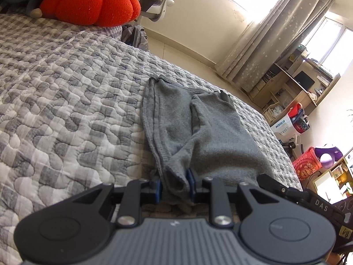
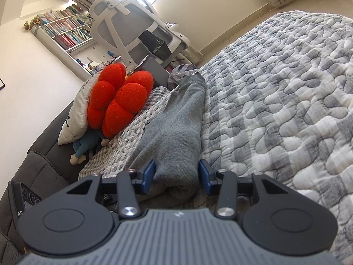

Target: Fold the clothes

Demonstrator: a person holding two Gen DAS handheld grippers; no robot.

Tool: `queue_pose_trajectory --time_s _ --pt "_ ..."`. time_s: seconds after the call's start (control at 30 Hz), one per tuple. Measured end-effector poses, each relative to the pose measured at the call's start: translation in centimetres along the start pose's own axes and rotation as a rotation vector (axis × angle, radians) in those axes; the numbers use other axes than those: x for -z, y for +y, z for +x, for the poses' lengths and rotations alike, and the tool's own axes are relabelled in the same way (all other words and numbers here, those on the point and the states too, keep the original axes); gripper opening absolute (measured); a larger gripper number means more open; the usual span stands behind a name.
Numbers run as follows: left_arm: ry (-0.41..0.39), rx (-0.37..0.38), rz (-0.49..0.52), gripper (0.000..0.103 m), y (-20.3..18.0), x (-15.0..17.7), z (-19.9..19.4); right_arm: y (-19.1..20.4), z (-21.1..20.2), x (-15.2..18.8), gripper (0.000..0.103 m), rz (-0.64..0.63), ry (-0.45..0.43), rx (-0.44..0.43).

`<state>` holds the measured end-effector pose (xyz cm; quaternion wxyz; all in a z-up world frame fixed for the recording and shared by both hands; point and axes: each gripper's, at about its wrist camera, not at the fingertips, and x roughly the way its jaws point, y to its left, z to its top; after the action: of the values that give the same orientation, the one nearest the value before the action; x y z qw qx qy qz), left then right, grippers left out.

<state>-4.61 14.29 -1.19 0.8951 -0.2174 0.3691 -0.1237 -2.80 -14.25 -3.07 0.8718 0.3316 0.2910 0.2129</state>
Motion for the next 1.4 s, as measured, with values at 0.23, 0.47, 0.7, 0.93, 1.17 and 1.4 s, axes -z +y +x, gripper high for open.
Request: queue_pose_trajectory --time_s 0.23,0.47,0.7,0.93,1.17,1.4 --pt "0.004 0.000 -0.007 0.024 -0.2 -0.1 -0.1 0.4 0.2 0.2 0.039 -0.015 -0.008 0.012" --pt "0.055 -0.020 0.002 0.019 -1.0 -1.9 -0.3 2.5 0.4 -0.8 0.036 -0.088 0.004 0.049" --pt "0.017 -0.014 0.052 0.016 -2.8 -3.9 -1.7 5.4 0.4 -2.7 0.035 -0.226 -0.025 0.068" --pt "-0.015 0.045 0.022 0.016 -3.4 -7.3 -3.7 8.1 0.0 -5.1 0.035 -0.343 -0.075 0.043" --pt "-0.047 0.137 -0.015 0.016 -4.5 -10.9 -6.0 10.2 -1.5 -8.5 0.034 -0.384 -0.108 -0.005" --pt "-0.074 0.171 0.001 0.016 -5.9 -12.1 -7.6 12.2 -3.2 -10.3 0.034 -0.415 -0.136 -0.026"
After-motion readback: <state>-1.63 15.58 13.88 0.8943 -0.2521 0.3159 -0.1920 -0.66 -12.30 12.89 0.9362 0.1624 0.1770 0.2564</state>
